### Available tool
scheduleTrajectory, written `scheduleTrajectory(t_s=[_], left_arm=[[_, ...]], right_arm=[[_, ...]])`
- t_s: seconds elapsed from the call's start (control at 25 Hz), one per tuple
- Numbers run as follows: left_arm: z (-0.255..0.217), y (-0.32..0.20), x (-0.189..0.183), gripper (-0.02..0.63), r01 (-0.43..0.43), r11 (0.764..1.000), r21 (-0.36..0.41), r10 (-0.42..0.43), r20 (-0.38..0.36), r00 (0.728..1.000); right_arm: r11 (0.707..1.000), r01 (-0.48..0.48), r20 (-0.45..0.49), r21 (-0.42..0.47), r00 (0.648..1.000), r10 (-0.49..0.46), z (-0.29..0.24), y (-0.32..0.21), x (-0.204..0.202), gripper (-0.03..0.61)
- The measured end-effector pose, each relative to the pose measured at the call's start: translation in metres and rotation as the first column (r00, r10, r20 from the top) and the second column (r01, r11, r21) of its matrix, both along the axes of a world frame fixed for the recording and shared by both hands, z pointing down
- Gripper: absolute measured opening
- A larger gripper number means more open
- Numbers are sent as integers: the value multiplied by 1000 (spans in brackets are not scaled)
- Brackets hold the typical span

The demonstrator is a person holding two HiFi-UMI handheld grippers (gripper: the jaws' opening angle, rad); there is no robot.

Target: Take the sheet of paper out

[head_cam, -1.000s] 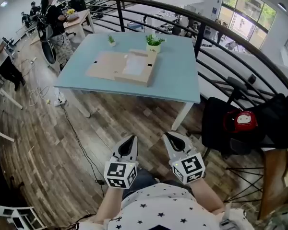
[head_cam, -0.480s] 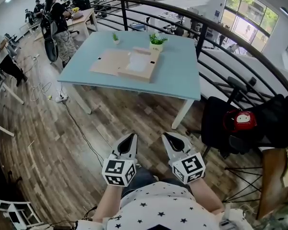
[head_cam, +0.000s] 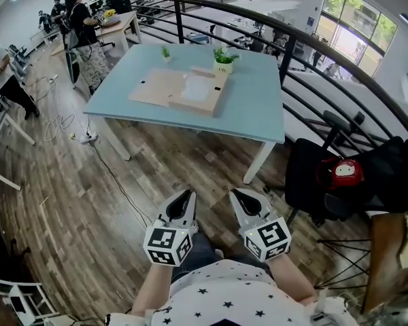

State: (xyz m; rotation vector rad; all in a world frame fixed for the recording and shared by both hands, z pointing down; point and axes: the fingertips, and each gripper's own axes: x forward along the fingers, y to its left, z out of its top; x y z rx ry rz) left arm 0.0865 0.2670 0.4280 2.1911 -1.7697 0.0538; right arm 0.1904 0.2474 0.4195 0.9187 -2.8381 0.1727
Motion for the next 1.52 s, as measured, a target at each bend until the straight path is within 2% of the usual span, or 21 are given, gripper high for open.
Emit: scheduleTrajectory(t_s=[0.36, 0.72, 1.0, 1.52], left_arm=[[6, -28, -9, 66, 0, 1000, -6, 0, 9, 1000], [6, -88, -39, 107, -7, 1000, 1, 7, 4, 1000], [-4, -148, -69, 121, -29, 1000, 6, 29, -6, 1000], [-14, -234, -145, 123, -27, 1000, -12, 27, -5, 1000]], right_arm=[[999, 16, 2, -30, 1000, -16, 12, -31, -11, 34], [999, 18, 0, -31, 1000, -18, 12, -93, -42, 118], [999, 22, -15, -39, 1000, -23, 3, -148, -76, 175], [999, 34, 0, -24, 999, -34, -13, -233, -160, 192]])
